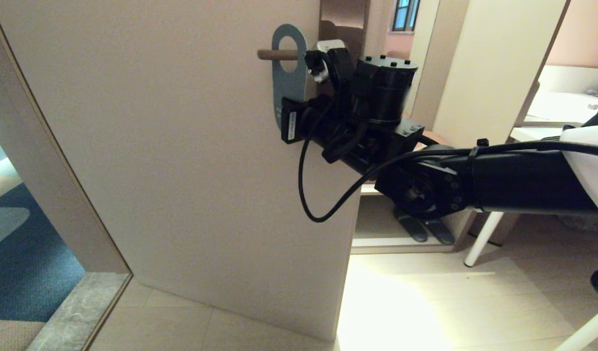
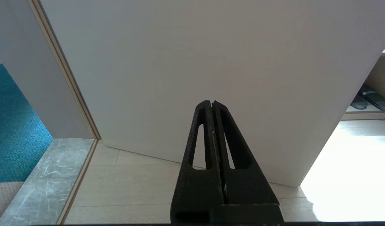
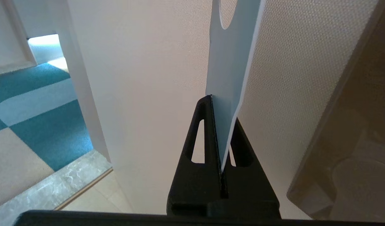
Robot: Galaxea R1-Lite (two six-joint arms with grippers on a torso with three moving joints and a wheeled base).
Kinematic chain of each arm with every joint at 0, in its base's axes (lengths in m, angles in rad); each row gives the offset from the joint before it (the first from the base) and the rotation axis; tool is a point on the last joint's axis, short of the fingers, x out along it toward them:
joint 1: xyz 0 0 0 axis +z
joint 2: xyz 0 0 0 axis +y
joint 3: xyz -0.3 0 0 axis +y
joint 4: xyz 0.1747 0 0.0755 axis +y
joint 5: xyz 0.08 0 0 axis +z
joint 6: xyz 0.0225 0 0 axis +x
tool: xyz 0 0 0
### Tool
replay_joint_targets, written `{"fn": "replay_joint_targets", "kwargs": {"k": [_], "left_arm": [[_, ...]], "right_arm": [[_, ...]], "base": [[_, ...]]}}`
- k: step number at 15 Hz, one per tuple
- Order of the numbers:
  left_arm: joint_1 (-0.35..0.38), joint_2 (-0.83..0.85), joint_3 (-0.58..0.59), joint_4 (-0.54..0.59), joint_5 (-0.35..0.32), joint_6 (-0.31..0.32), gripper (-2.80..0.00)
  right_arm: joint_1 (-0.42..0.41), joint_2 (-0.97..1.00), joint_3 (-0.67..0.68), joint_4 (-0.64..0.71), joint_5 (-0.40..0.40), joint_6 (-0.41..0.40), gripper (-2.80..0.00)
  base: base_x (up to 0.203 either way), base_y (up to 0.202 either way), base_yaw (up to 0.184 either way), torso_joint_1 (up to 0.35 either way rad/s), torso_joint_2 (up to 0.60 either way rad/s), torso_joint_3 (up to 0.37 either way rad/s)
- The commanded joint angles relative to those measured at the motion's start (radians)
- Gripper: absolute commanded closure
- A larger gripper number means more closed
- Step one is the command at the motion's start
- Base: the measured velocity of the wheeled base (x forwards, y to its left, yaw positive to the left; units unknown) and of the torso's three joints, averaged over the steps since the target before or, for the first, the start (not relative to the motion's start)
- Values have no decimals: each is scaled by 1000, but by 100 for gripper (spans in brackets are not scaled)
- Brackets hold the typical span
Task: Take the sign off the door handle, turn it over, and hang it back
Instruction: Take down the sign
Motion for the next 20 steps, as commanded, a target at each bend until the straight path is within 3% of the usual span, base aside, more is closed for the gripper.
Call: {"fn": "replay_joint_targets", "kwargs": {"k": [1, 10, 20], "left_arm": [[0, 0, 0, 0, 0, 0, 0], [0, 0, 0, 0, 0, 0, 0], [0, 0, 0, 0, 0, 0, 0]], "right_arm": [[8, 26, -24, -12, -9, 0, 0], [30, 103, -129, -35, -134, 29, 0], [70, 187, -243, -86, -186, 26, 0]], "base": [[0, 0, 0, 0, 0, 0], [0, 0, 0, 0, 0, 0], [0, 0, 0, 0, 0, 0]]}}
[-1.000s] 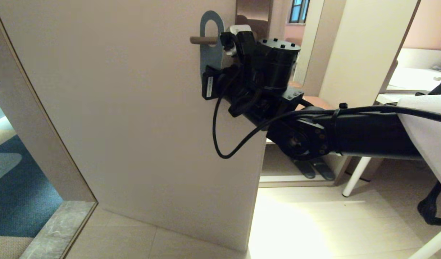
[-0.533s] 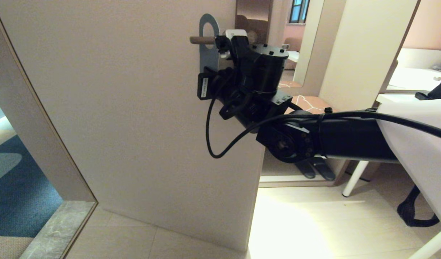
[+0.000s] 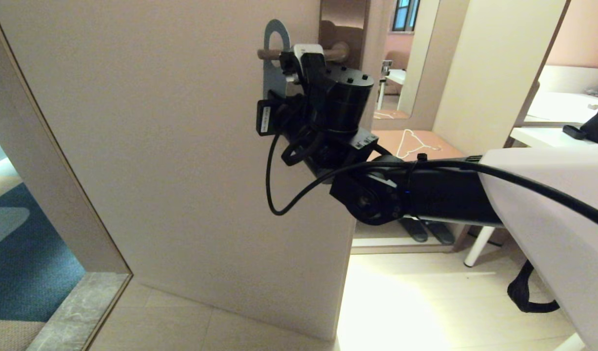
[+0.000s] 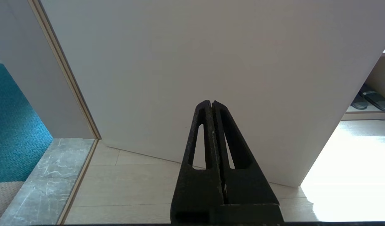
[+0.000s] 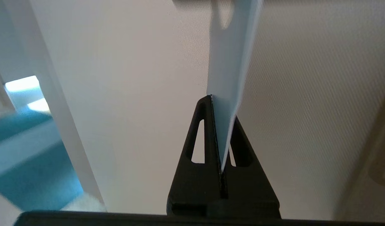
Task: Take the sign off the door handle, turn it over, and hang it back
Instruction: Take down the sign
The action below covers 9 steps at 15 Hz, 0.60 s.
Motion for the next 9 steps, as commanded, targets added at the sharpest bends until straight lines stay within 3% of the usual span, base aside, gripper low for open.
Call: {"fn": "replay_joint_targets", "kwargs": {"k": [1, 9], "left_arm": [[0, 0, 0, 0, 0, 0, 0], [0, 0, 0, 0, 0, 0, 0]], "right_arm": [[12, 26, -22, -35, -7, -4, 0], [59, 63, -83, -45, -104, -16, 0]], "base": [[0, 0, 0, 0, 0, 0], [0, 0, 0, 0, 0, 0]]}}
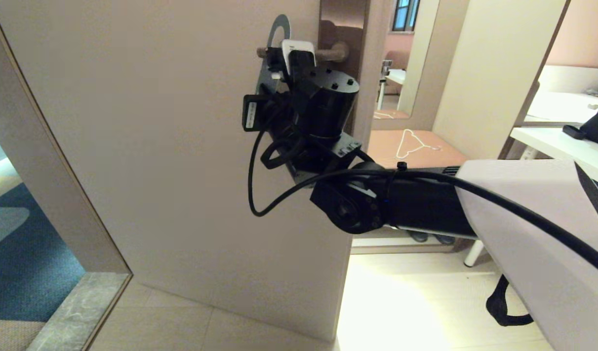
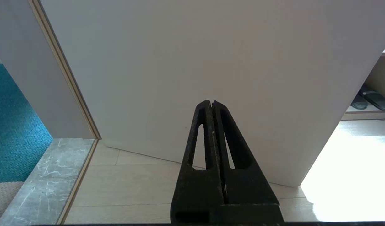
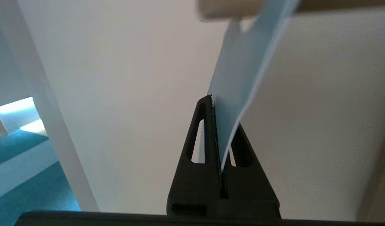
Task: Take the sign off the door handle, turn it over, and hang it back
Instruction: Take down the sign
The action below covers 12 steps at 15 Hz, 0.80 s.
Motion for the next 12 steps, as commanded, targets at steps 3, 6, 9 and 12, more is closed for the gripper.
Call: {"fn": "replay_joint_targets", "kwargs": {"k": [3, 6, 9, 12], "left_arm": [[0, 0, 0, 0, 0, -1, 0], [0, 0, 0, 0, 0, -1, 0], [0, 0, 0, 0, 0, -1, 0], [0, 0, 0, 0, 0, -1, 0]], "right_arm": [[9, 22, -2, -3, -11, -35, 0], [7, 35, -2, 0, -24, -35, 0], [5, 38, -2, 9, -18, -34, 0], [0, 35, -8, 21, -15, -36, 0]], "base": [[0, 0, 0, 0, 0, 0], [0, 0, 0, 0, 0, 0], [0, 0, 0, 0, 0, 0], [0, 0, 0, 0, 0, 0]]}}
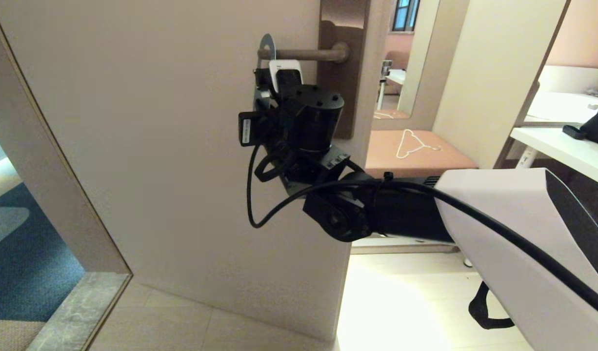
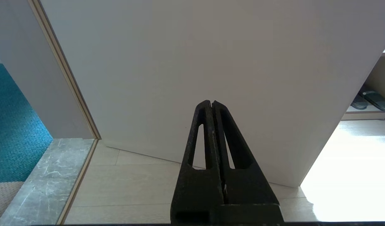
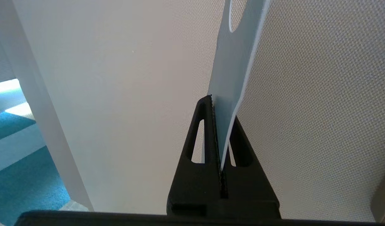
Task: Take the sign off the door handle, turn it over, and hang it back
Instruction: Take down the sign, then hand it to the other hand
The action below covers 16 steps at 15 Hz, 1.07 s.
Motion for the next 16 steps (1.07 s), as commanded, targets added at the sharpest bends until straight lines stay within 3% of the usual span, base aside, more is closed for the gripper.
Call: {"fn": "replay_joint_targets", "kwargs": {"k": [1, 9, 14, 16], "left_arm": [[0, 0, 0, 0, 0, -1, 0], [0, 0, 0, 0, 0, -1, 0], [0, 0, 0, 0, 0, -1, 0], [0, 0, 0, 0, 0, -1, 0]], "right_arm": [[-4, -3, -6, 17, 0, -3, 0], [-3, -6, -13, 21, 148, -40, 0], [-4, -12, -12, 19, 157, -39, 0], [-4, -37, -1, 24, 195, -35, 0]], "base": [[0, 0, 0, 0, 0, 0], [0, 0, 0, 0, 0, 0], [0, 0, 0, 0, 0, 0], [0, 0, 0, 0, 0, 0]]}}
